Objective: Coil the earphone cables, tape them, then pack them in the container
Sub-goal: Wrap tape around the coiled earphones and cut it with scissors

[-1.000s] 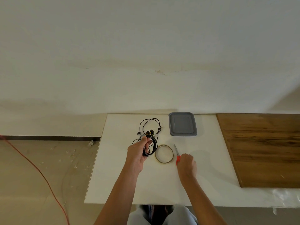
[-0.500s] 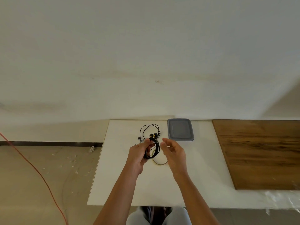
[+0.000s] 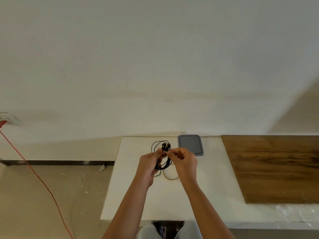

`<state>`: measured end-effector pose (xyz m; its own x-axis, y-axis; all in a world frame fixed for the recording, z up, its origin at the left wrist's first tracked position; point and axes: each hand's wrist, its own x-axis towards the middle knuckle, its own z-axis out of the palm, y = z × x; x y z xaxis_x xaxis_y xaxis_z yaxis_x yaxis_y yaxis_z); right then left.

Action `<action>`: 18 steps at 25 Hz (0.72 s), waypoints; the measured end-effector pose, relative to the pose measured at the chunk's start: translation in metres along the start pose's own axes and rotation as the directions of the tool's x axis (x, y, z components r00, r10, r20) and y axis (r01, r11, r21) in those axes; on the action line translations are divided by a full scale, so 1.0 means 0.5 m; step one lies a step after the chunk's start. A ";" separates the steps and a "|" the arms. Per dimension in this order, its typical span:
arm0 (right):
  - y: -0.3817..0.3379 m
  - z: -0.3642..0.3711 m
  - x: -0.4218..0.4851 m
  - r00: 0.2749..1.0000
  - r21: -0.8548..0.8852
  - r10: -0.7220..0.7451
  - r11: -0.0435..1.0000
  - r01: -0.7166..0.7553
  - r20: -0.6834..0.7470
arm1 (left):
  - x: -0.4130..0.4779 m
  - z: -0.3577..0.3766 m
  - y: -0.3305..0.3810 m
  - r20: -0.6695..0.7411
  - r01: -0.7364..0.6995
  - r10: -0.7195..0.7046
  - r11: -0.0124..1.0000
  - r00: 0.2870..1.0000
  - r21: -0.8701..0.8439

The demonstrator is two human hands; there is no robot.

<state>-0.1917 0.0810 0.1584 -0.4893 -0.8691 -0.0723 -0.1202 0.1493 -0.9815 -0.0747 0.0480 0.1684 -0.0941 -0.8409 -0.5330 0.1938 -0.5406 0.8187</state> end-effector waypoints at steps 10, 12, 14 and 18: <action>-0.009 0.013 -0.053 0.966 -0.070 -0.231 0.972 0.224 -0.113 | -0.017 0.016 0.010 -0.036 -0.043 0.040 0.997 0.999 -0.062; -0.021 0.016 -0.052 0.997 0.168 0.045 0.985 -0.034 -0.061 | -0.020 0.017 0.011 -0.042 -0.096 0.095 0.995 0.995 -0.026; -0.031 0.018 -0.048 0.970 0.365 0.243 0.903 -0.225 -0.004 | -0.022 0.016 0.013 -0.051 -0.156 0.157 0.988 0.986 0.013; -0.047 0.022 -0.040 0.933 0.402 0.358 0.850 -0.341 0.036 | -0.029 0.015 0.015 -0.002 -0.220 0.220 0.975 0.976 0.015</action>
<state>-0.1699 0.0896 0.1810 -0.4686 -0.7744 -0.4250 0.4124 0.2337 -0.8805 -0.0791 0.0557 0.1839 -0.0469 -0.9390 -0.3406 0.1948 -0.3431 0.9189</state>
